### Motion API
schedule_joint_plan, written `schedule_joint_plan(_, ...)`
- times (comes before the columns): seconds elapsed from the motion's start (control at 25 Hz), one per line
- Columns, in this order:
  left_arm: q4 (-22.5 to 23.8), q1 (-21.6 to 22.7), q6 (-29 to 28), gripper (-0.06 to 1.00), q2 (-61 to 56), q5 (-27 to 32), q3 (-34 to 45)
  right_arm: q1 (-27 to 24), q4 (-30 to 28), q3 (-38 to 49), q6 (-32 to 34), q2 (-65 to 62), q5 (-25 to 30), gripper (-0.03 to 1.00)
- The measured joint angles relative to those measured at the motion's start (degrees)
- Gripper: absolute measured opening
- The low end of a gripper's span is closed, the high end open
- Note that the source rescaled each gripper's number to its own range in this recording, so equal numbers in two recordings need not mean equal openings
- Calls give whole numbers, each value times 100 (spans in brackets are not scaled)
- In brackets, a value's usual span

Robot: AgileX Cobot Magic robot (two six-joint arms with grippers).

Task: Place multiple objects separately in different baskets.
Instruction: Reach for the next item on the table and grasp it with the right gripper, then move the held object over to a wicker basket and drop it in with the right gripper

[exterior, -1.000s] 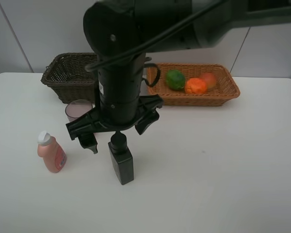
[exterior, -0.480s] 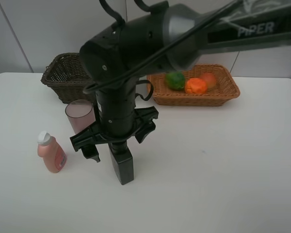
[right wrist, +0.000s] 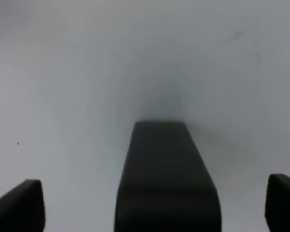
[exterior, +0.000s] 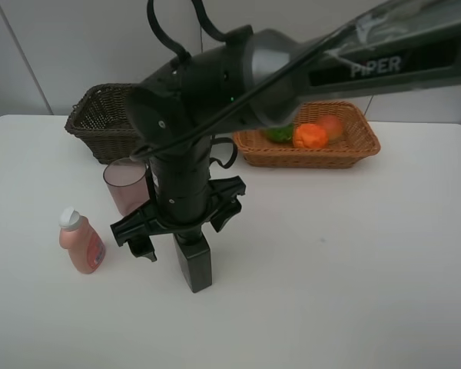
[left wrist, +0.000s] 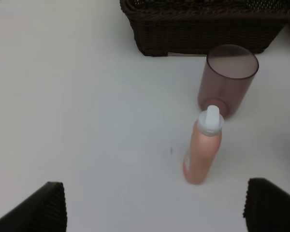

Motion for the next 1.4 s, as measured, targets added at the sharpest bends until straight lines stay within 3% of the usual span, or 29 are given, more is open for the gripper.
schedule_joint_plan(0.68,0,0,0,96,0,0,0,0,-93,0,0,0,-2,91)
schedule_joint_plan(0.8,0,0,0,96,0,0,0,0,-93,0,0,0,44,75)
schedule_joint_plan(0.92,0,0,0,96,0,0,0,0,-93,0,0,0,130,30)
schedule_joint_plan(0.96,0,0,0,96,0,0,0,0,-87,0,0,0,160,9)
schedule_joint_plan(1.0,0,0,0,96,0,0,0,0,-95,0,8,0,181,0)
schedule_joint_plan(1.4,0,0,0,96,0,0,0,0,-106,0,3,0,195,2)
